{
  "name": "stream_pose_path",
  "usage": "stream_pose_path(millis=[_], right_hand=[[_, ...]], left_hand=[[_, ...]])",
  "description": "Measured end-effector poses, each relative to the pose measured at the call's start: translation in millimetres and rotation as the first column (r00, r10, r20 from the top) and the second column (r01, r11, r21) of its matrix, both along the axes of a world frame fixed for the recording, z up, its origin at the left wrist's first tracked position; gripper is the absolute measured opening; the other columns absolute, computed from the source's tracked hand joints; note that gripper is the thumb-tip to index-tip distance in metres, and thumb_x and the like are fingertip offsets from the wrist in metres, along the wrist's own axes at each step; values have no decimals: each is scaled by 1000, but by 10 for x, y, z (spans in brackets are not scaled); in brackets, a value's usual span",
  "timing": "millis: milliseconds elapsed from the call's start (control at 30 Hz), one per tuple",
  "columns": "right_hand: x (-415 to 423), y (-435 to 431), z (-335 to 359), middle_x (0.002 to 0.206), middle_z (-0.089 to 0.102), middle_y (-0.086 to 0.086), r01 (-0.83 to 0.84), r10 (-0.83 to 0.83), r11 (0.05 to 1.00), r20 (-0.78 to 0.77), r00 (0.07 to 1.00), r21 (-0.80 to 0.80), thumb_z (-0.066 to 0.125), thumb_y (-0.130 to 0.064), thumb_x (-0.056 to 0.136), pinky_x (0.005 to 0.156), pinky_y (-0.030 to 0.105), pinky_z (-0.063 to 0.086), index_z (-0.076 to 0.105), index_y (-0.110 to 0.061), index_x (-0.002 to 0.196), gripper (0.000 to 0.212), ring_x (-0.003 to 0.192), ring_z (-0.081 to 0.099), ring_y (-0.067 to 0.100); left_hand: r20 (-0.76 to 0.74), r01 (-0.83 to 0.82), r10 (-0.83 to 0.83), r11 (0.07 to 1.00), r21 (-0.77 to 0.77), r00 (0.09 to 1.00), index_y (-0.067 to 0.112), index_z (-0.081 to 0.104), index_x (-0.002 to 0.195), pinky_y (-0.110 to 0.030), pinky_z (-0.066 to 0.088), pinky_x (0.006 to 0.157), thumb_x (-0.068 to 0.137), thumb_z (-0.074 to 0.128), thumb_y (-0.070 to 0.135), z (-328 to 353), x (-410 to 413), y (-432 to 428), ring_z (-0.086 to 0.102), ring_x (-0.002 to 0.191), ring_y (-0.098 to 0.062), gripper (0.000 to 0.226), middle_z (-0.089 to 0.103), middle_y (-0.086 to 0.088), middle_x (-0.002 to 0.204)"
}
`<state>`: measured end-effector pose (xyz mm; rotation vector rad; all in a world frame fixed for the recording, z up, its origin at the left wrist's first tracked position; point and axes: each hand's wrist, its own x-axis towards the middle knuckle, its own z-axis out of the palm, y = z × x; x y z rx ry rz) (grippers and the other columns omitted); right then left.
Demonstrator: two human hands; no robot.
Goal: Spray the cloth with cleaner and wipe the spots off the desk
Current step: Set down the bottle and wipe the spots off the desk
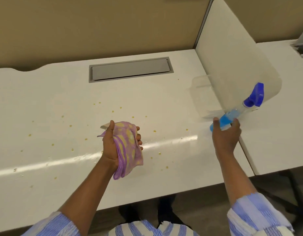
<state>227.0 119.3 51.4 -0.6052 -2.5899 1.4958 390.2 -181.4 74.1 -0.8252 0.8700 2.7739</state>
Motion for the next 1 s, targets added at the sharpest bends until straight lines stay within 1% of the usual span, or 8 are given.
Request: stream_pose_path(millis=[133, 267, 433, 600, 667, 733, 833, 1000], right_hand=[[865, -747, 102, 134, 64, 0, -391, 397, 916, 63, 916, -92, 72, -34, 95, 87, 13, 49, 60, -19, 134, 43, 115, 65, 18], [1586, -1407, 240, 123, 66, -18, -680, 731, 672, 116, 672, -294, 64, -38, 100, 86, 13, 52, 60, -32, 133, 34, 105, 66, -3], [1841, -1704, 329, 123, 71, -11, -311, 669, 644, 317, 672, -699, 42, -71, 97, 96, 40, 60, 55, -42, 134, 49, 112, 70, 12], [1891, -1532, 165, 125, 74, 6, -134, 620, 581, 330, 712, -803, 68, -64, 86, 101, 52, 56, 62, -26, 137, 63, 116, 71, 26], [1931, -1402, 75, 122, 75, 12, -106, 581, 602, 342, 739, -791, 73, -42, 91, 97, 48, 58, 64, -16, 135, 51, 115, 71, 31], [1973, -1266, -27, 122, 74, 14, -24, 510, 617, 377, 773, -786, 73, -23, 95, 92, 45, 60, 61, -14, 136, 44, 114, 71, 34], [1950, -1050, -139, 120, 74, 16, 189, 393, 557, 457, 798, -809, 71, -12, 95, 89, 45, 61, 61, -12, 132, 38, 109, 72, 32], [1774, -662, -145, 107, 77, 11, 227, 379, 465, 424, 823, -856, 69, -10, 94, 89, 47, 61, 62, -13, 126, 33, 101, 74, 28]], left_hand=[[127, -28, 48, 988, -152, 991, 2, 66, 118, -41, 49, 76, 85, 34, 86, -102, 113, 3, 64, 78, -33, 96, 66, -22, 92], [209, 36, 18, 967, -252, 978, 6, 70, 110, -44, 50, 85, 75, 41, 93, -44, 210, 112, 68, 84, -33, 98, 70, -21, 100], [344, 391, -234, 760, -518, 909, 36, 66, 122, -49, 58, 91, 64, 39, 102, -86, 417, 174, 72, 107, -25, 92, 75, -4, 117], [486, 662, -464, 384, -643, 741, 52, 59, 116, -45, 42, 110, 75, 26, 99, -39, 589, 122, 55, 122, -23, 71, 54, 1, 131], [418, 662, -524, 477, -578, 742, 57, 53, 106, -23, 46, 97, 93, 27, 77, 78, 627, 152, 63, 110, -4, 36, 66, 18, 119], [338, 611, -517, 574, -544, 786, 59, 53, 115, -13, 49, 82, 92, 31, 79, -10, 694, 113, 68, 104, 3, 38, 72, 28, 108], [326, 610, -524, 582, -538, 787, 39, 60, 134, -38, 49, 105, 76, 56, 85, -291, 832, 117, 66, 119, -17, 73, 71, 7, 127], [377, 595, -461, 612, -521, 804, 8, 67, 118, -51, 52, 102, 68, 85, 48, -486, 977, 362, 70, 111, -34, 67, 75, -13, 115]])
